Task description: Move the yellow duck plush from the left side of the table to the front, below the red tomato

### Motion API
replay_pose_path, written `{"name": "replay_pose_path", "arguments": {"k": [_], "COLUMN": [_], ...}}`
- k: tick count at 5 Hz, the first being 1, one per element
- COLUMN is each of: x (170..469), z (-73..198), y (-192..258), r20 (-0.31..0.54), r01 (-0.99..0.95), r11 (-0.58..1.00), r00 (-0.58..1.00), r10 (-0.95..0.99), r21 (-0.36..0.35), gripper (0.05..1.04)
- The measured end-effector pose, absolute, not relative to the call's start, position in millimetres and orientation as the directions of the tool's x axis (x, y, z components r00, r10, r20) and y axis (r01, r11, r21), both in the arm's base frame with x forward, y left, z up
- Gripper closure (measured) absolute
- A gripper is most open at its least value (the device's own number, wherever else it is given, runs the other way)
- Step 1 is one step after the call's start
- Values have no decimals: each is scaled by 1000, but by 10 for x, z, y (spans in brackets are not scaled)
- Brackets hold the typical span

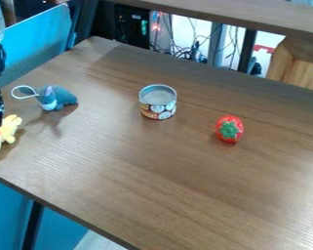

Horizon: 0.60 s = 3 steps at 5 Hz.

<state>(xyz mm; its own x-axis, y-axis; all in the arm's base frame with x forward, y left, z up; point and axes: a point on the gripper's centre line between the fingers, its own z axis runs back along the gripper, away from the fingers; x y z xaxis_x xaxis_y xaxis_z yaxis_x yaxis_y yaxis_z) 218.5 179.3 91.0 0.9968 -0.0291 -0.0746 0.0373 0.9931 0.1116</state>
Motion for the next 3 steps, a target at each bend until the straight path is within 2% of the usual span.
{"name": "replay_pose_path", "arguments": {"k": [1,2,3], "x": [2173,2286,2395], "z": [827,766,777], "y": [1772,1801,1844], "r20": [-98,-92,-77], "r01": [36,-29,-65], "r11": [995,997,995], "r00": [995,995,994], "r10": [-27,36,72], "r21": [93,71,79], "gripper": [87,87,87]}}
